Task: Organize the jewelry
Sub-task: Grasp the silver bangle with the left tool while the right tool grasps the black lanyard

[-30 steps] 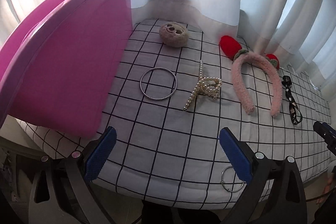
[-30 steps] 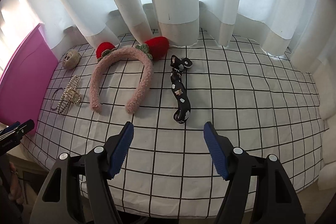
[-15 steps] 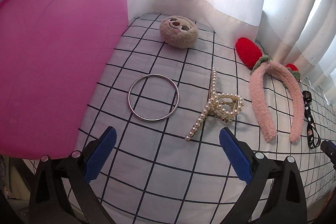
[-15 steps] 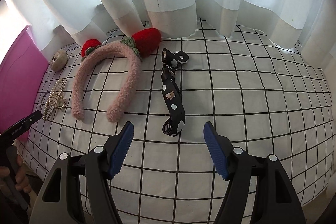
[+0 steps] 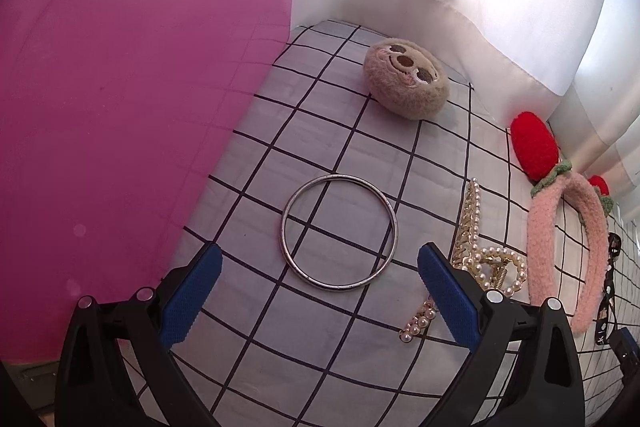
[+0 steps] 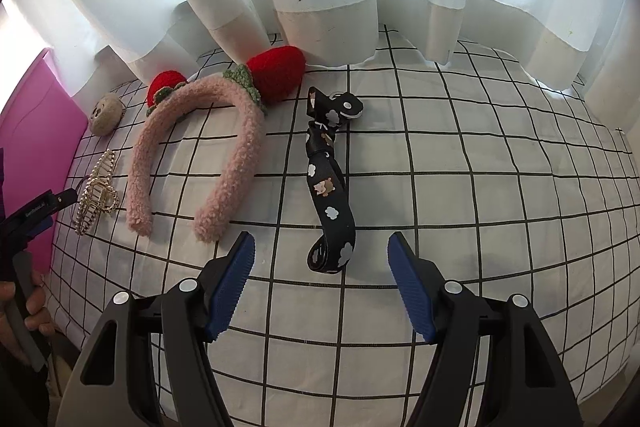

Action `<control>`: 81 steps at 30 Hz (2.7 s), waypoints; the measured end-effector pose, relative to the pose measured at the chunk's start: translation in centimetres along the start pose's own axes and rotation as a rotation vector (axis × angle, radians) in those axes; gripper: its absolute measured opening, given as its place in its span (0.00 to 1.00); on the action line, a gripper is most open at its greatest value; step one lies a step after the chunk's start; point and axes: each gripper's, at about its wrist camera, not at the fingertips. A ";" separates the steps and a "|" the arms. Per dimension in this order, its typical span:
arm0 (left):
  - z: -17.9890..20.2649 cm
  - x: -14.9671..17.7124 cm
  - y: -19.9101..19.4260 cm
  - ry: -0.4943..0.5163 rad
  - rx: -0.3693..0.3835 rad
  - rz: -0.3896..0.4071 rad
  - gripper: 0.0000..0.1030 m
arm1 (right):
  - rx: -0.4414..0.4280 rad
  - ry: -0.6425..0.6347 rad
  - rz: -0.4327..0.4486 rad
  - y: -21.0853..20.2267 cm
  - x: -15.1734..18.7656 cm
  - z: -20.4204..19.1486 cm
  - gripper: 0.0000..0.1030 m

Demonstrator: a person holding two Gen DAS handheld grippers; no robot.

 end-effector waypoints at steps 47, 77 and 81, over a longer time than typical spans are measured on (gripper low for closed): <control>0.6 0.4 3.5 0.025 -0.018 0.014 0.94 | 0.145 -0.039 0.001 6.7 -2.9 1.4 0.92; 1.9 1.5 -2.3 0.096 0.070 0.072 0.67 | 0.018 -0.083 0.064 1.9 -0.6 -1.9 0.16; 2.2 1.5 -4.3 0.113 0.088 0.100 0.67 | 0.009 -0.086 0.079 0.3 -0.6 -1.6 0.16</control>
Point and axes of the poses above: each gripper's, at about its wrist camera, not at the fingertips, and y roughly the way its jaws point, z to its right, x to its underside, and after that the axes turned 4 degrees about z, right-handed
